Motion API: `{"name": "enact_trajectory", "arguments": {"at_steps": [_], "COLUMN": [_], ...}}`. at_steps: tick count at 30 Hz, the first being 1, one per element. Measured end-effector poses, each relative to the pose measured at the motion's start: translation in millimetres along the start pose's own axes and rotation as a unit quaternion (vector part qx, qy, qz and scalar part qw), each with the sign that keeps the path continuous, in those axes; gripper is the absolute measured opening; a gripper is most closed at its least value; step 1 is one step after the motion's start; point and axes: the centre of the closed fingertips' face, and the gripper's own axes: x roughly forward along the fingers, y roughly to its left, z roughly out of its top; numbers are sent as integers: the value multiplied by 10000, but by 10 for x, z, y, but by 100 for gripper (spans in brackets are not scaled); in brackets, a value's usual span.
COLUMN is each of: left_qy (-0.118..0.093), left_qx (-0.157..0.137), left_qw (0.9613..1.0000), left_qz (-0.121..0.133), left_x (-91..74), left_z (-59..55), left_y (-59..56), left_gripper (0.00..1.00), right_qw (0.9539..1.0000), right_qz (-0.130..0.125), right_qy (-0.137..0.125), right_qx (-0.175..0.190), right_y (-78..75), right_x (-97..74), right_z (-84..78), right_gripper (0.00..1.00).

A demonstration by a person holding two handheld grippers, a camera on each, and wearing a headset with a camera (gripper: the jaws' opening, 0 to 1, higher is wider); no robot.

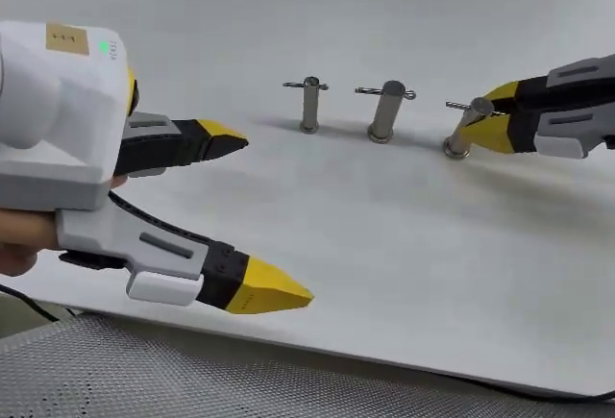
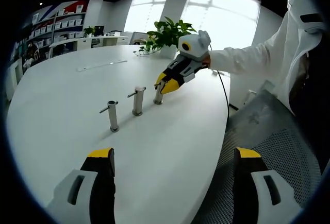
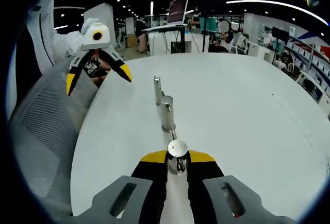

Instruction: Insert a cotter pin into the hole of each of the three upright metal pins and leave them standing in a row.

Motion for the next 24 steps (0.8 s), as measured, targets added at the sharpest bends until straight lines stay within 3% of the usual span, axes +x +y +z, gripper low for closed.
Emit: {"name": "enact_trajectory", "arguments": {"at_steps": [3,4,5,7,8,12,16,21,24], "left_qy": [-46,-54,-67,-91,-118,-294,-553,-818,-844], "left_qx": [39,49,53,69,87,155,70,-148,-168], "left_qw": [10000,10000,9999,9998,9997,9982,9952,9919,9910], "left_qz": [36,49,66,145,218,496,804,962,1027], "left_x": [-3,-5,-10,-23,-33,-115,-234,-329,-367], "left_z": [47,57,71,95,110,177,239,288,275], "left_y": [15,16,21,40,64,178,309,352,369], "left_gripper": [95,95,95,95,95,95,98,96,97], "right_qw": [9999,9998,9985,9974,9974,9949,9913,9848,9813], "right_qz": [-86,-118,-259,-364,-366,-515,-803,-987,-1155], "right_qy": [-68,-157,-462,-561,-562,-723,-710,-776,-721], "right_qx": [-26,51,112,260,257,478,768,1200,1361], "right_y": [6,6,-43,-21,-10,87,205,386,425], "right_x": [-14,-23,-43,-114,-129,-290,-448,-567,-618], "right_z": [12,43,139,234,246,327,302,233,157], "right_gripper": [10,16,24,45,50,61,73,84,86]}}
